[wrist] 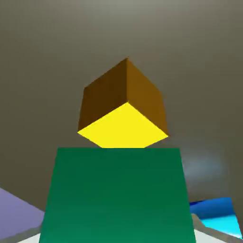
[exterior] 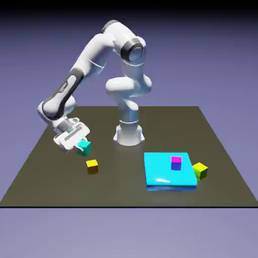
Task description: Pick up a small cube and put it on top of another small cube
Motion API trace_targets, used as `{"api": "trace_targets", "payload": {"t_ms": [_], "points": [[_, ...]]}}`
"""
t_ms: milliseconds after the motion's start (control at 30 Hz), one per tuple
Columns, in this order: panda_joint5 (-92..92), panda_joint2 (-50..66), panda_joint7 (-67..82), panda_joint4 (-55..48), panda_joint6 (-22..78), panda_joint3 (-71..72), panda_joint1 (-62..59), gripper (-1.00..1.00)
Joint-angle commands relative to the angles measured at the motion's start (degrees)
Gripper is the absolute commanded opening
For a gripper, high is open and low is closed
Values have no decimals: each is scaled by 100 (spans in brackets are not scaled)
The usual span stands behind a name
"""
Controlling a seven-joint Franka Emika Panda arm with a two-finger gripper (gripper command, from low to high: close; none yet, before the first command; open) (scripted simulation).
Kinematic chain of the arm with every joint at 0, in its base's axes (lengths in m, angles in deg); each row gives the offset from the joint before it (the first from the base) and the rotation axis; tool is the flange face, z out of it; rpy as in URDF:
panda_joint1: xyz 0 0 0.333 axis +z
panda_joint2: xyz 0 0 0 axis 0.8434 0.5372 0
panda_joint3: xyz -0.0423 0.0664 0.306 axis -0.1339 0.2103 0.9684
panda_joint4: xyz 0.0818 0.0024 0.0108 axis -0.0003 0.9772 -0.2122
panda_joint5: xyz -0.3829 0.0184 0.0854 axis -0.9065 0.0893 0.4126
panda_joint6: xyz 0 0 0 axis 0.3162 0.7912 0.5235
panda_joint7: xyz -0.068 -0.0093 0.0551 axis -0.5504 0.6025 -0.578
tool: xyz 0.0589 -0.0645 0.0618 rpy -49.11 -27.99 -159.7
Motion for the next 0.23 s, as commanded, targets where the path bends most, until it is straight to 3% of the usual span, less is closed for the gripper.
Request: {"api": "trace_targets", "payload": {"t_ms": [0,100,133,200], "points": [[208,139,95,33,-52,208,-38,-100],[766,487,337,115,-184,730,-133,-100],[766,487,337,115,-184,730,-133,100],[545,349,241,83,-132,523,-96,100]]}}
